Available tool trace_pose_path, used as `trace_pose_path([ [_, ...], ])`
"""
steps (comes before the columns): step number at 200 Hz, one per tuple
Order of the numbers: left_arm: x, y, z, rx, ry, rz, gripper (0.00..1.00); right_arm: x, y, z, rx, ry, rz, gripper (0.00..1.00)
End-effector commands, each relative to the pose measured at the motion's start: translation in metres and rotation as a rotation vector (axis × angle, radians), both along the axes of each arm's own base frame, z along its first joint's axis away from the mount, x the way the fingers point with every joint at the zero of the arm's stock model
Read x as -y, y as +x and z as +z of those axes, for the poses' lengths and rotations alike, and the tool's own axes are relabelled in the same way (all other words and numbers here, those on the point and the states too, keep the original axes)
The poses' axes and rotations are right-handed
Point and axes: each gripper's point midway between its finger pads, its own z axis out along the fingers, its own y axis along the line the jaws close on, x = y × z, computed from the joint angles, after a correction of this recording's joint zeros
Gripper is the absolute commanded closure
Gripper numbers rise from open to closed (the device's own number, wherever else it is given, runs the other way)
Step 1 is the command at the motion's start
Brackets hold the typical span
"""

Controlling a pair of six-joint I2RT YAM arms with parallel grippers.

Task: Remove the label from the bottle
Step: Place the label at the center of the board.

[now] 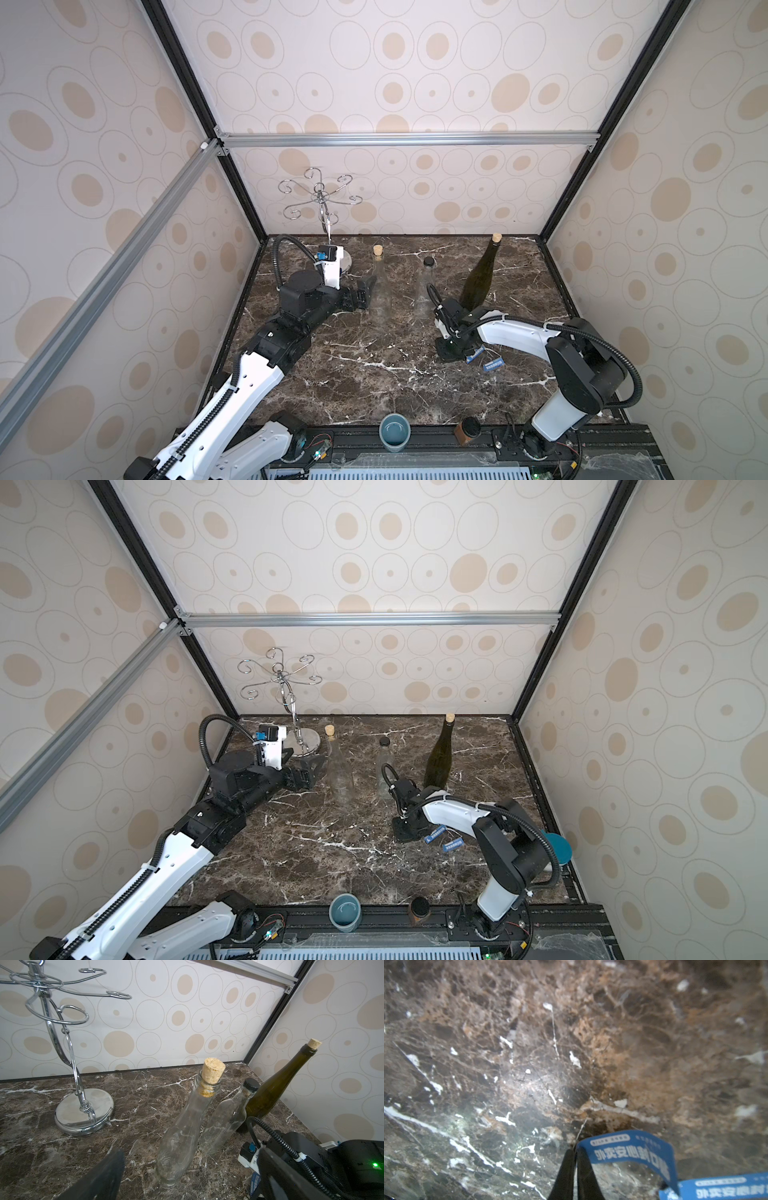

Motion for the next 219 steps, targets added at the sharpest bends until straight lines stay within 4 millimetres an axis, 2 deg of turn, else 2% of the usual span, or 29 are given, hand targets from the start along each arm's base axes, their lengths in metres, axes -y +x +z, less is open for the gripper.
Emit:
trace_pose_path([
  [1,-0.001,0.002,0.019,0.036,-0.019,0.006,0.00,0.006,-0.002,0.003,-0.002,-0.023,-0.006,0.87],
  [69,0.000,0.003,0.018,0.035,-0.021,0.001,0.00,0.009,0.001,0.020,0.035,-0.028,-0.005,0.86],
  [127,-0.001,0.002,0.018,0.034,-0.022,0.003,0.00,0.009,0.003,0.025,0.048,-0.025,-0.003,1.00],
  [156,-0.001,0.001,0.019,0.037,-0.019,0.005,0.00,0.011,0.003,0.032,0.062,-0.027,0.000,1.00],
  [219,-0.002,0.001,0.019,0.037,-0.015,0.009,0.00,0.021,0.007,0.071,0.148,-0.036,0.000,1.00],
])
